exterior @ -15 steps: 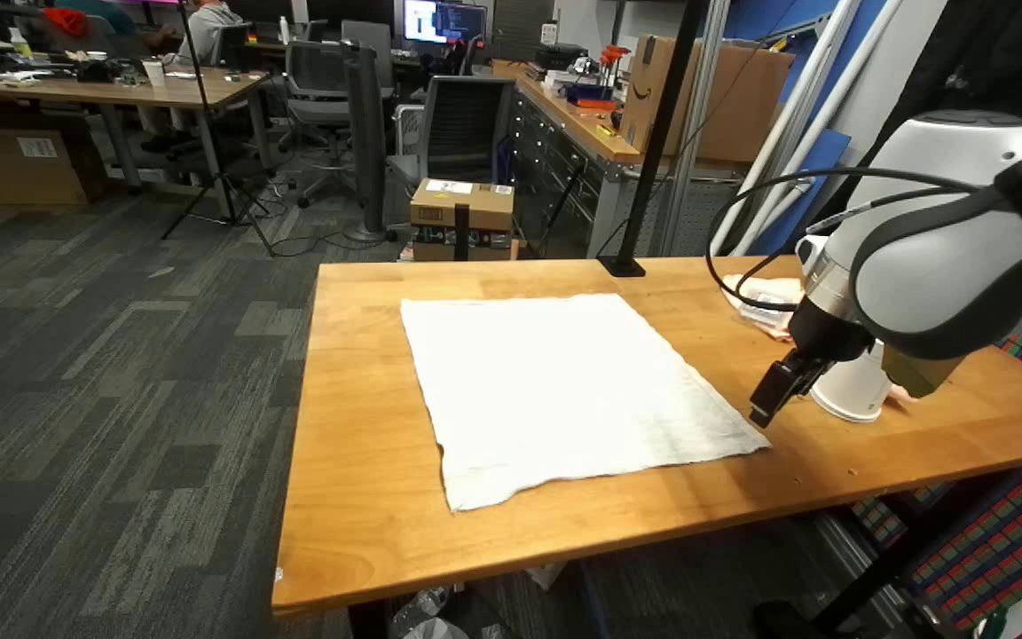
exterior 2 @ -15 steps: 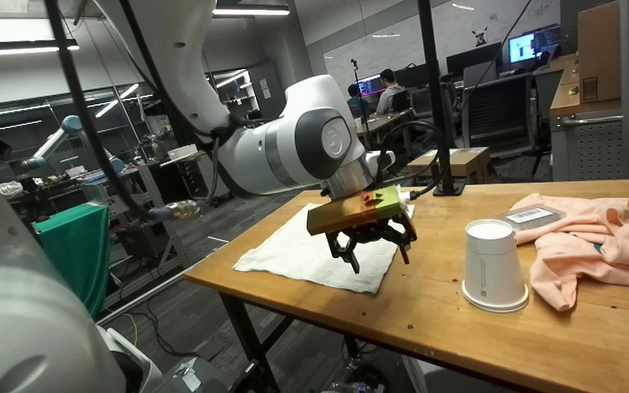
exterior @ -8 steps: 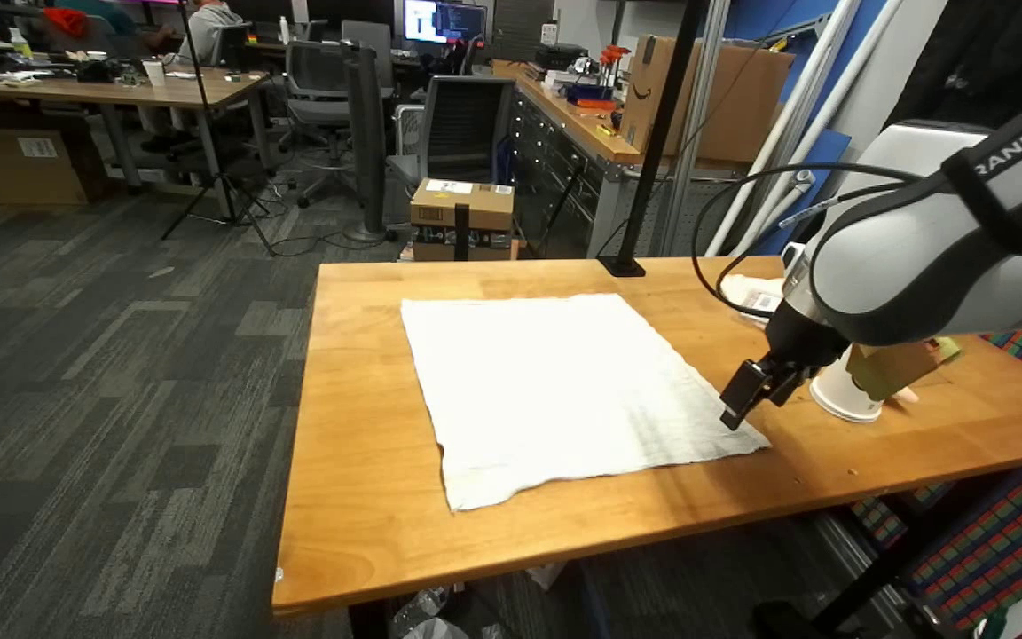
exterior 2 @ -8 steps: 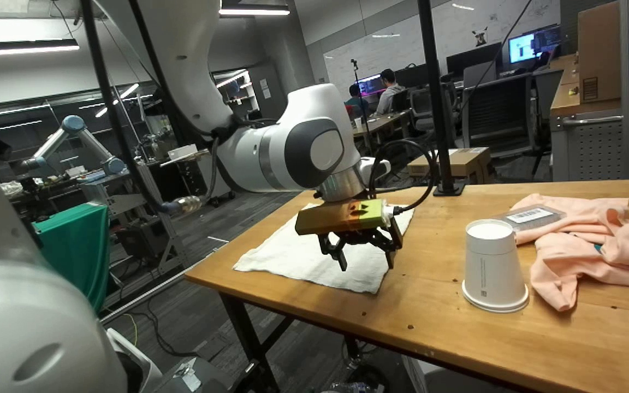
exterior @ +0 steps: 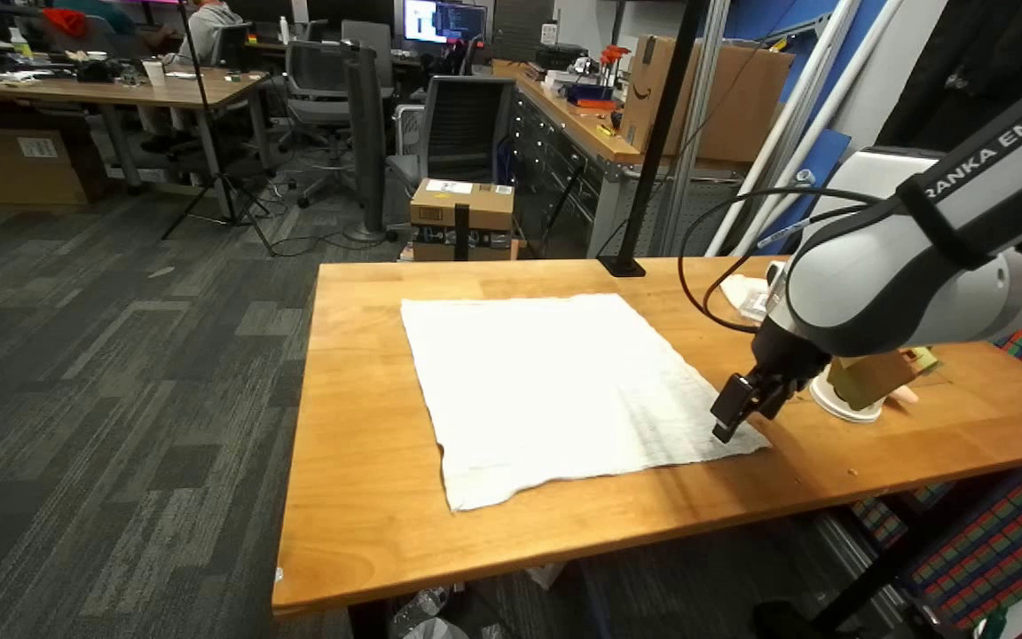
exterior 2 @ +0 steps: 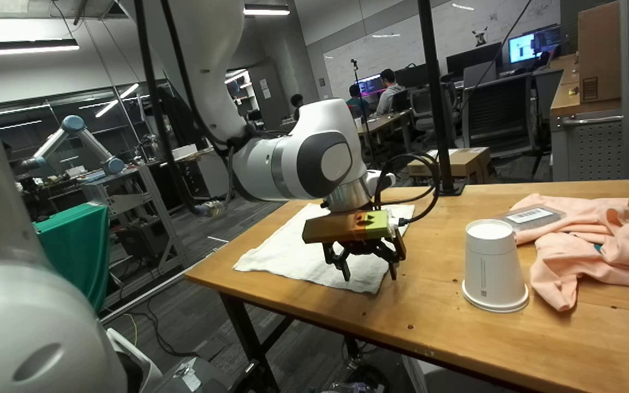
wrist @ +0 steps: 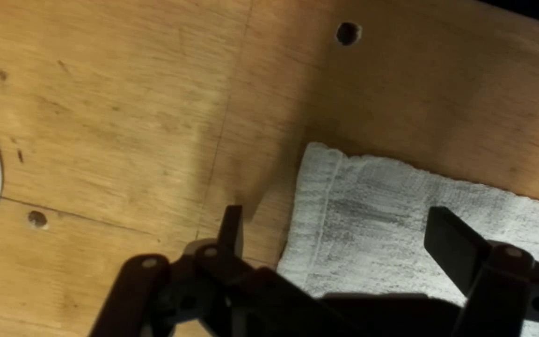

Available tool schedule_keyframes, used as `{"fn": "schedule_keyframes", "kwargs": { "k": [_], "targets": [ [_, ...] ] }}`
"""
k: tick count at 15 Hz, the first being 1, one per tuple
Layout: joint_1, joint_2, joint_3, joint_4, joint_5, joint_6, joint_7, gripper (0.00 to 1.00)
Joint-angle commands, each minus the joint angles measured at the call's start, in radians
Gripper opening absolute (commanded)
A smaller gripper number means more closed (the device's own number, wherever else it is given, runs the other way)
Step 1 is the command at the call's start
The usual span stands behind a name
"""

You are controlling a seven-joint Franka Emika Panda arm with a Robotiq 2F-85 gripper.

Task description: Fold the white towel

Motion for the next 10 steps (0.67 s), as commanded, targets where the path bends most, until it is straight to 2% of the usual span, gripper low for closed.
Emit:
{"fn": "schedule_keyframes", "kwargs": {
  "k": [1,3,8,9,10],
  "targets": [
    [-0.006,0.024,0.004,0.030,-0.056,0.007,0.038,0.96],
    [-0.008,0.034,0.002,0.033,-0.078,0.009,0.045,0.92],
    [-0.020,0.065,0.001,0.043,-0.074,0.007,0.038,1.00],
    [-0.020,0.067,0.002,0.045,-0.073,0.007,0.038,0.79],
    [-0.021,0.068,0.002,0.045,-0.073,0.008,0.038,0.75]
  ]
}}
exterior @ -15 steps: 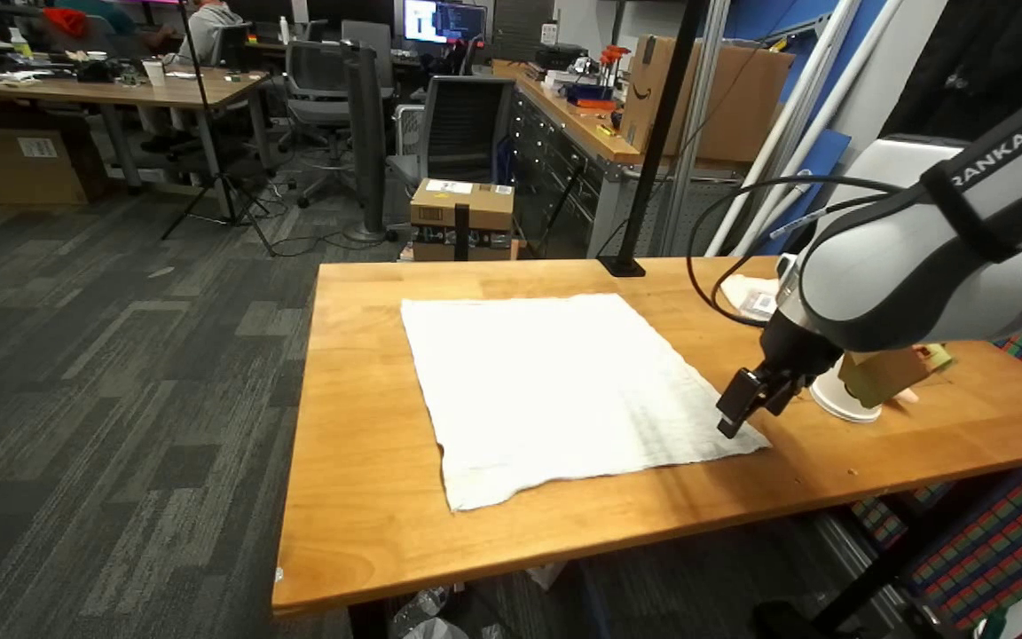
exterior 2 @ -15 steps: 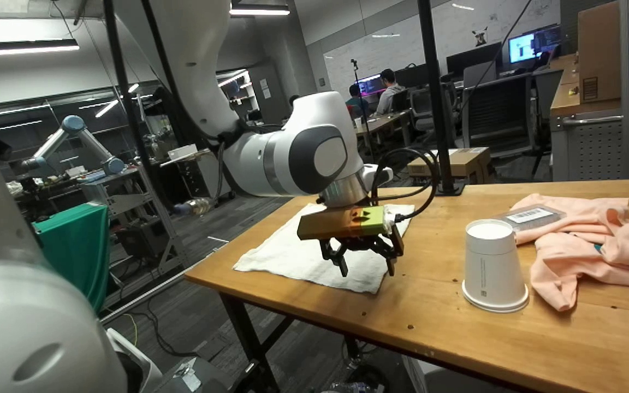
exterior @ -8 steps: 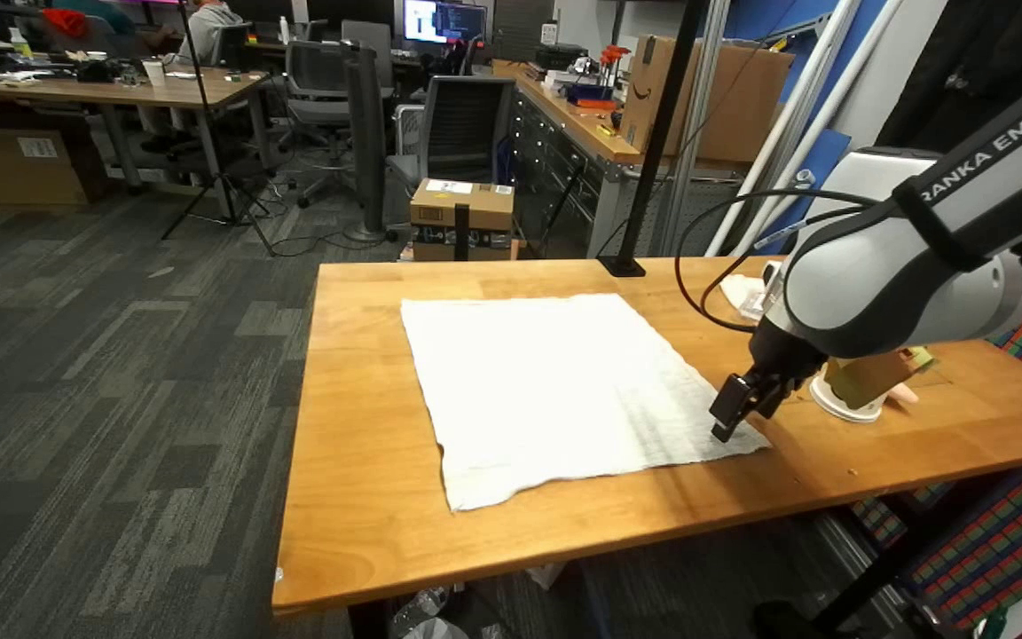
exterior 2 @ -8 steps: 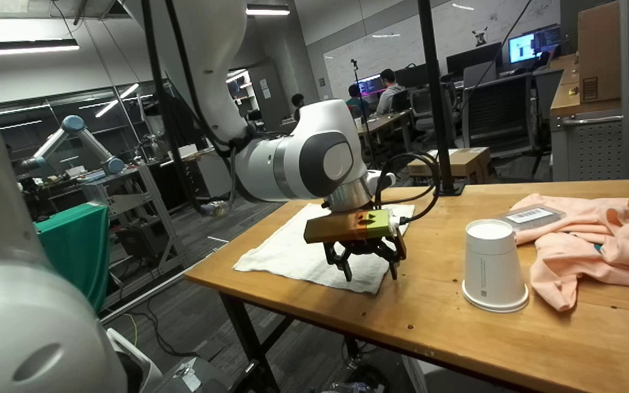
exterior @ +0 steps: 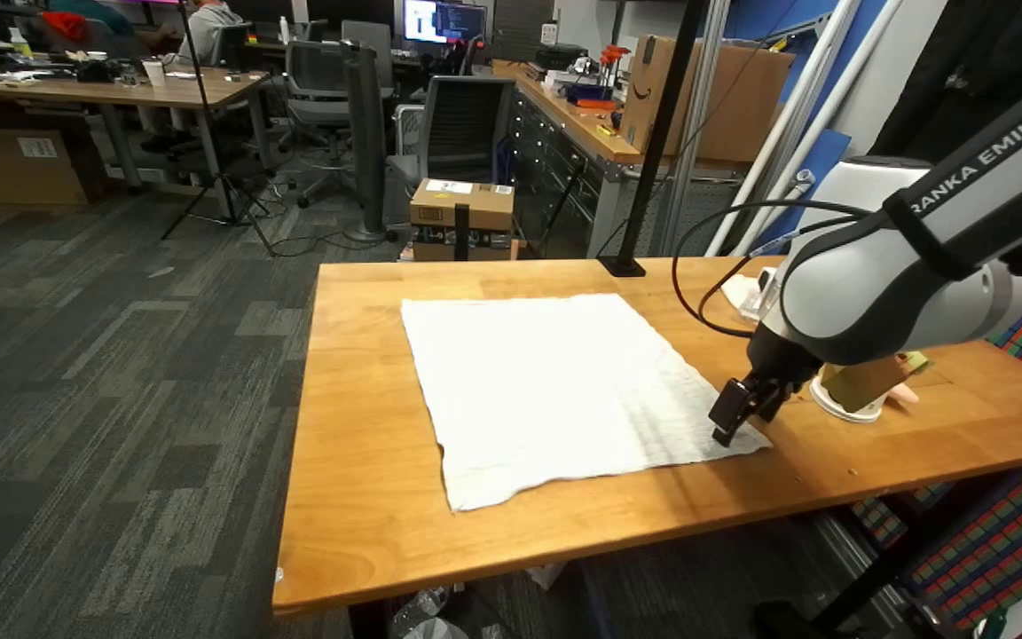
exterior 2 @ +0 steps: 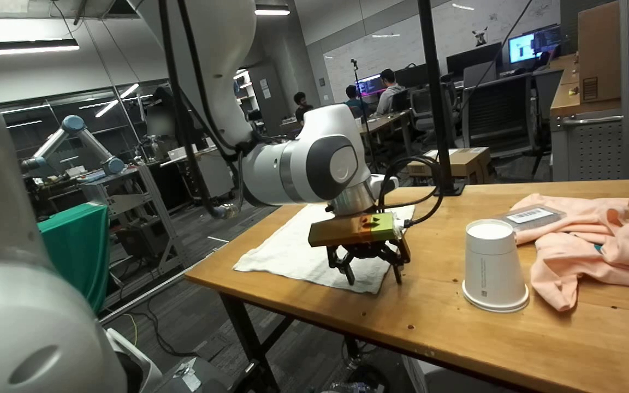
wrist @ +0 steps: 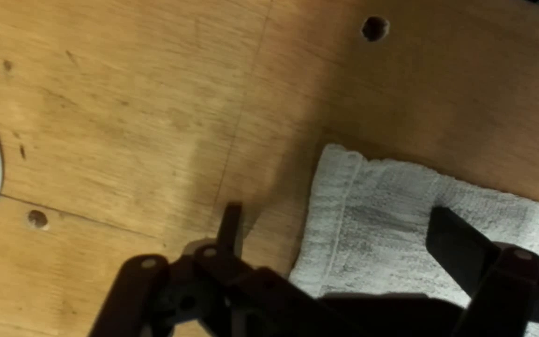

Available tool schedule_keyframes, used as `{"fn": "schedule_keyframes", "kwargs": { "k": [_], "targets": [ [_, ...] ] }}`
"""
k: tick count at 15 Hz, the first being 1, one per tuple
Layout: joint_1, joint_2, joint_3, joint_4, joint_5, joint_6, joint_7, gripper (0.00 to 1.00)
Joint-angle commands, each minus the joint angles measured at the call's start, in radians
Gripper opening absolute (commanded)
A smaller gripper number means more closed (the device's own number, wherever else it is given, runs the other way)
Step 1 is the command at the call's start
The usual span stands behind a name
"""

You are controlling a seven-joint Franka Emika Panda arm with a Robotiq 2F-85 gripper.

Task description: Fold the white towel

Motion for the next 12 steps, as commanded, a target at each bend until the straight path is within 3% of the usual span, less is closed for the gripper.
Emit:
{"fn": "schedule_keyframes", "kwargs": {
  "k": [1,9,12],
  "targets": [
    [-0.011,0.024,0.004,0.018,-0.014,0.007,0.015,0.72],
    [-0.009,-0.005,-0.023,0.018,-0.094,-0.011,0.098,0.11],
    [0.000,-0.027,-0.042,0.014,-0.184,-0.039,0.199,0.03]
  ]
}}
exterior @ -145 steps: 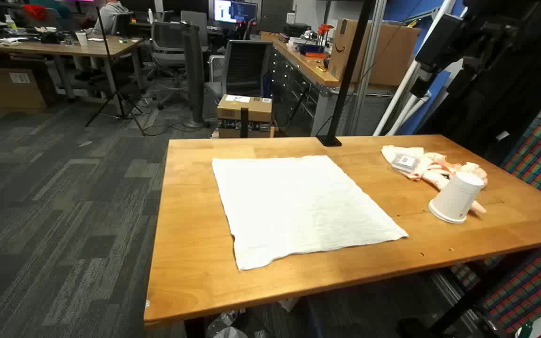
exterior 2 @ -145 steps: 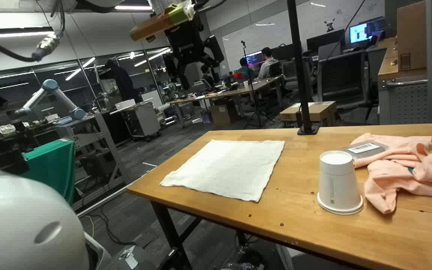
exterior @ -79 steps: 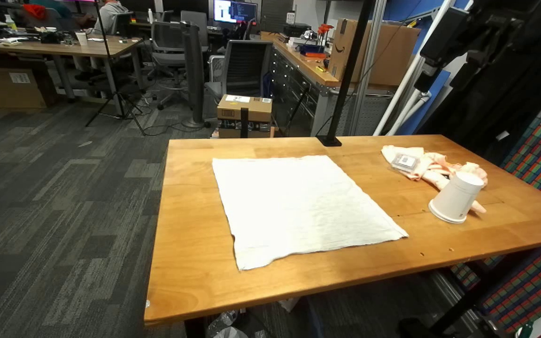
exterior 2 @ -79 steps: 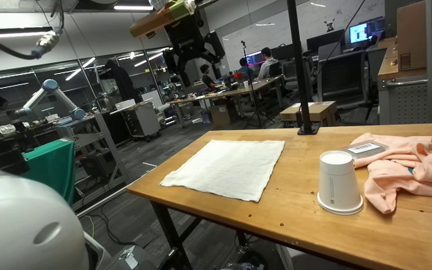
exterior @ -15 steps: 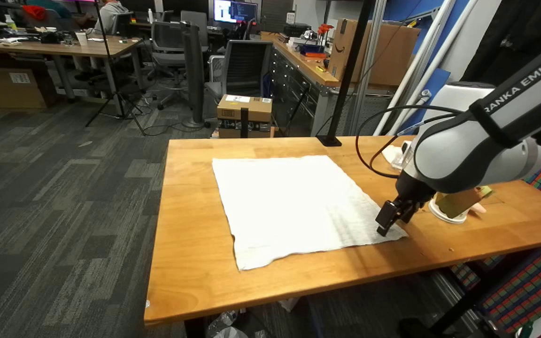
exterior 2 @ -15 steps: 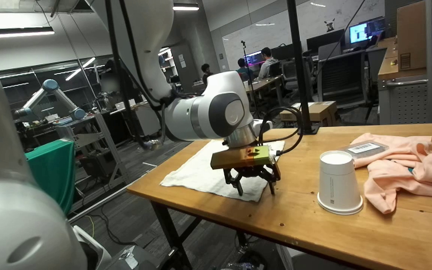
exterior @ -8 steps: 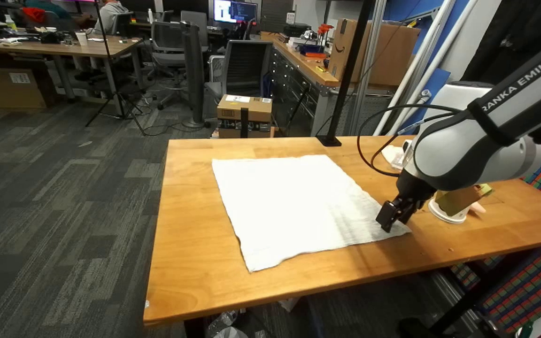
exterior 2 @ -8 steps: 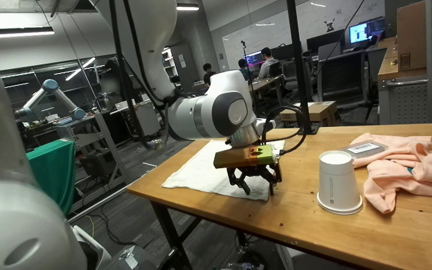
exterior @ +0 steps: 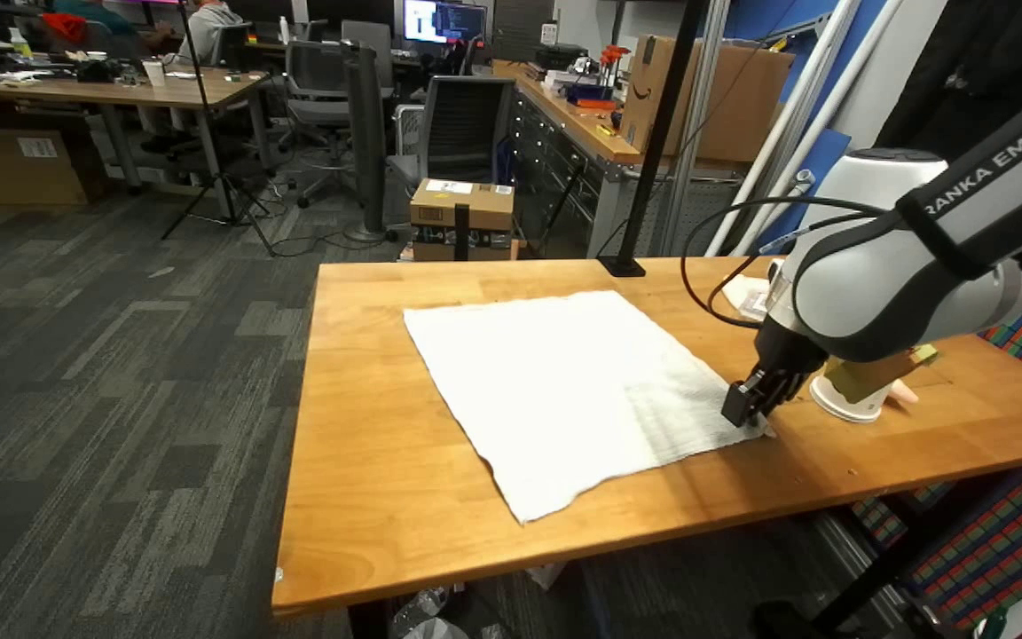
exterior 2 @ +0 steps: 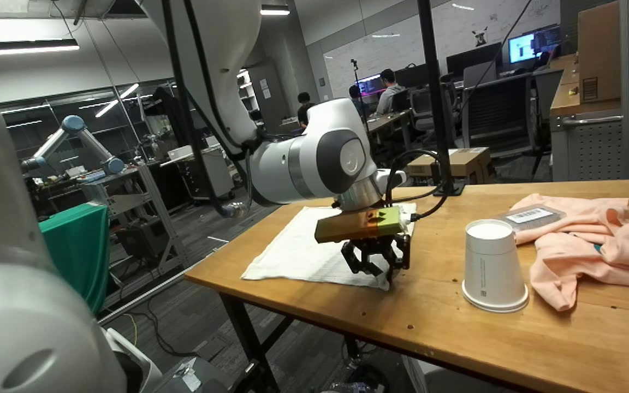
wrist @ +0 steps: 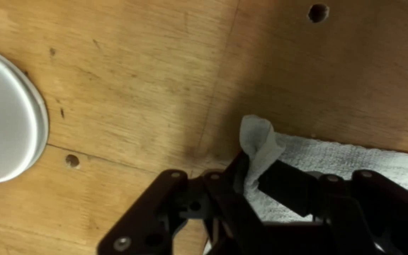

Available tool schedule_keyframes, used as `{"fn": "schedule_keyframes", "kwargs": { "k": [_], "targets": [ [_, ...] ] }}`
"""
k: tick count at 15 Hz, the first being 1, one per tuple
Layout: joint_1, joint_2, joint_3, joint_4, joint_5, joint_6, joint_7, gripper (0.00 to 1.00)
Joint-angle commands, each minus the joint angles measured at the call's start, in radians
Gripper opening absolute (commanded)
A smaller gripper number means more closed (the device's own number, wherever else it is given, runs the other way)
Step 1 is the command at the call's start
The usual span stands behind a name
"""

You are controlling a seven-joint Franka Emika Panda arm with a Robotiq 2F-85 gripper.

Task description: Fold the white towel

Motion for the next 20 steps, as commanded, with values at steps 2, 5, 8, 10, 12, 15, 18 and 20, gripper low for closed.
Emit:
{"fn": "schedule_keyframes", "kwargs": {
  "k": [2,5,8,10,12,15,18,20],
  "targets": [
    [0.026,-0.044,-0.043,0.000,-0.196,-0.096,0.226,0.08],
    [0.009,-0.081,-0.042,-0.009,-0.242,-0.199,0.298,0.08],
    [-0.001,-0.099,-0.034,0.009,-0.228,-0.291,0.305,0.08],
    [0.002,-0.111,-0.024,0.028,-0.230,-0.351,0.312,0.08],
    [0.012,-0.122,-0.006,0.054,-0.234,-0.408,0.322,0.08],
    [0.026,-0.106,0.026,0.132,-0.209,-0.505,0.300,0.08],
    [0.043,-0.069,0.057,0.230,-0.189,-0.613,0.282,0.08],
    [0.056,-0.037,0.075,0.293,-0.170,-0.677,0.280,0.08]
  ]
}}
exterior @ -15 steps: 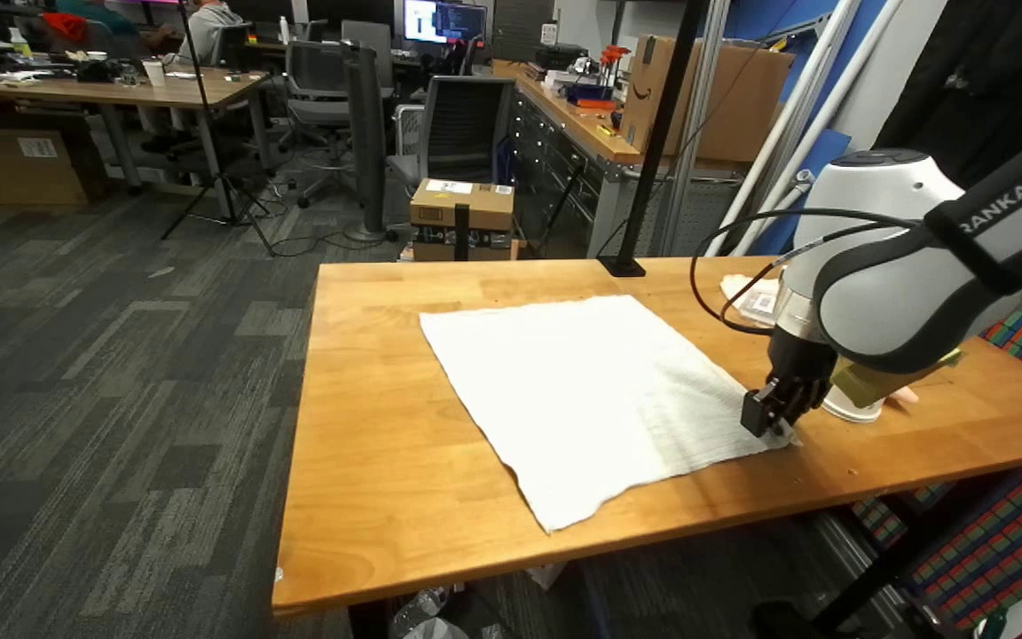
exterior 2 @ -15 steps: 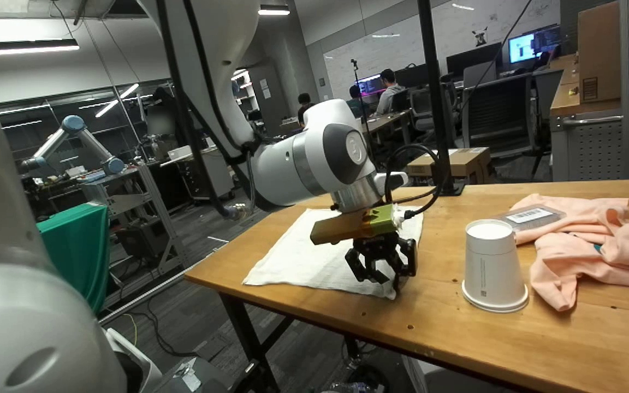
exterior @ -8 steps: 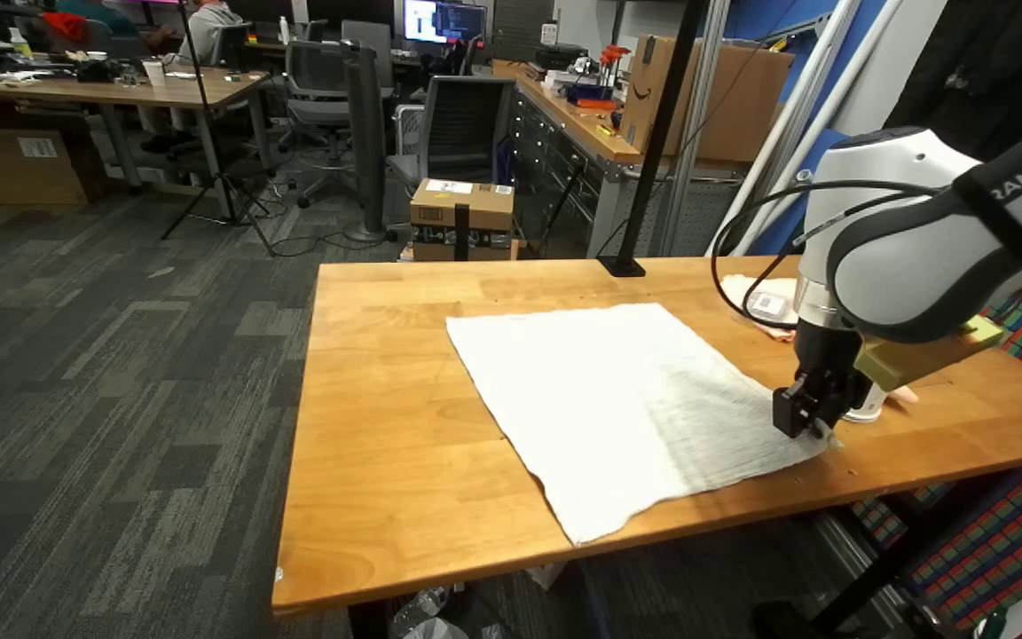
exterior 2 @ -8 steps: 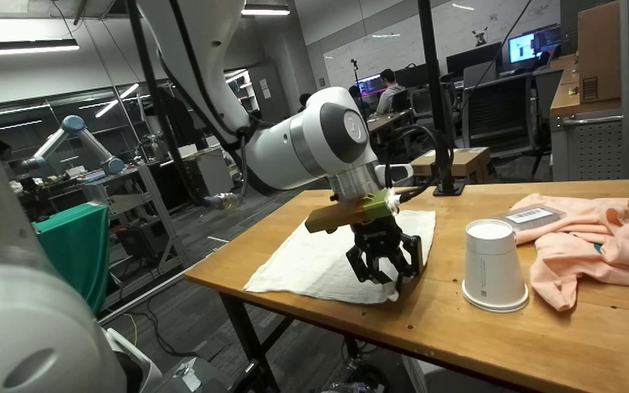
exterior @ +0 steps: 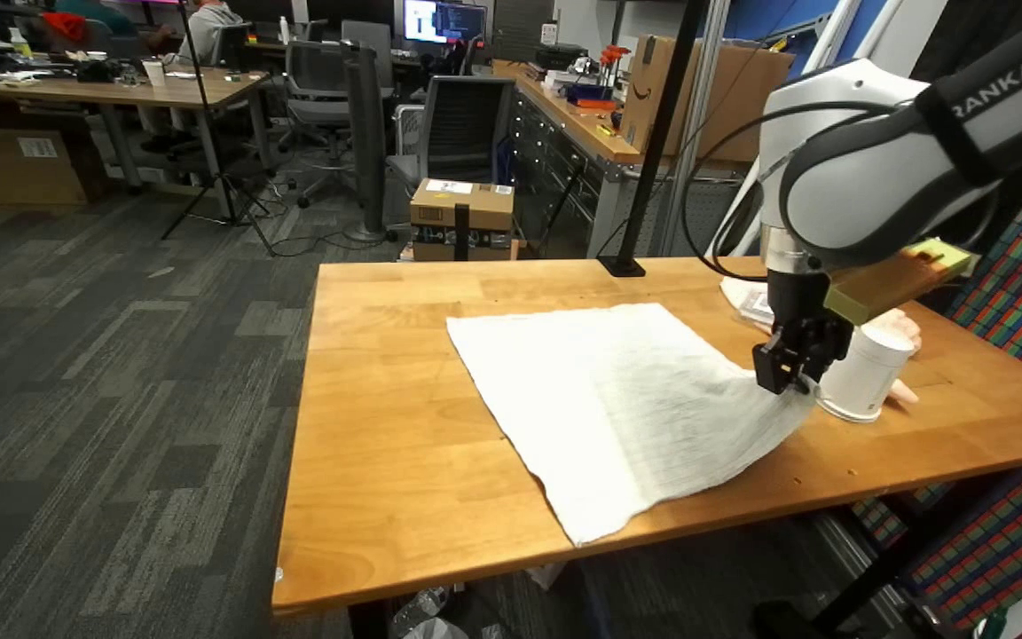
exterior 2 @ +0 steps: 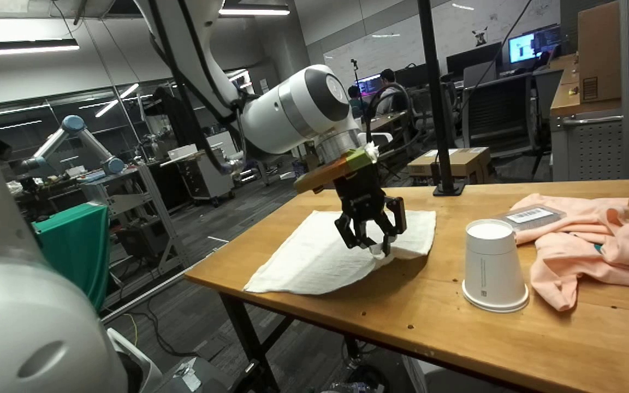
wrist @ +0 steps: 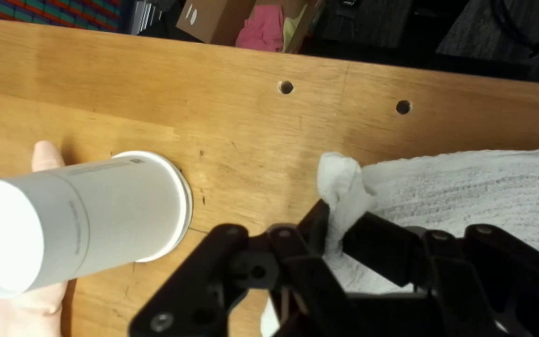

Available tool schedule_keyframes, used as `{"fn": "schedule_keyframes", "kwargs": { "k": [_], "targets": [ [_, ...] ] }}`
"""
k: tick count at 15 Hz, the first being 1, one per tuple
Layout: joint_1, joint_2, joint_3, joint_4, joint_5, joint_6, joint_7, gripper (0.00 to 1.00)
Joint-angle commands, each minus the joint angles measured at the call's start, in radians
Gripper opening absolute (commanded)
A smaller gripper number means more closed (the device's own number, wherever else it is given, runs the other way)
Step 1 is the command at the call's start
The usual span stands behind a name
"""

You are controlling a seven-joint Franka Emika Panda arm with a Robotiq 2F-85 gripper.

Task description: Fold the white towel

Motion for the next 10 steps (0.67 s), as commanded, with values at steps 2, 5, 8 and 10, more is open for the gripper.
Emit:
{"fn": "schedule_keyframes", "kwargs": {
  "k": [2,5,8,10],
  "targets": [
    [0.029,0.108,0.032,0.178,0.061,-0.165,-0.024,0.08],
    [0.052,0.174,0.046,0.265,0.064,-0.228,-0.008,0.08],
    [0.094,0.220,0.069,0.356,0.051,-0.261,0.002,0.08],
    [0.130,0.248,0.089,0.424,0.038,-0.292,0.006,0.08]
  ]
}}
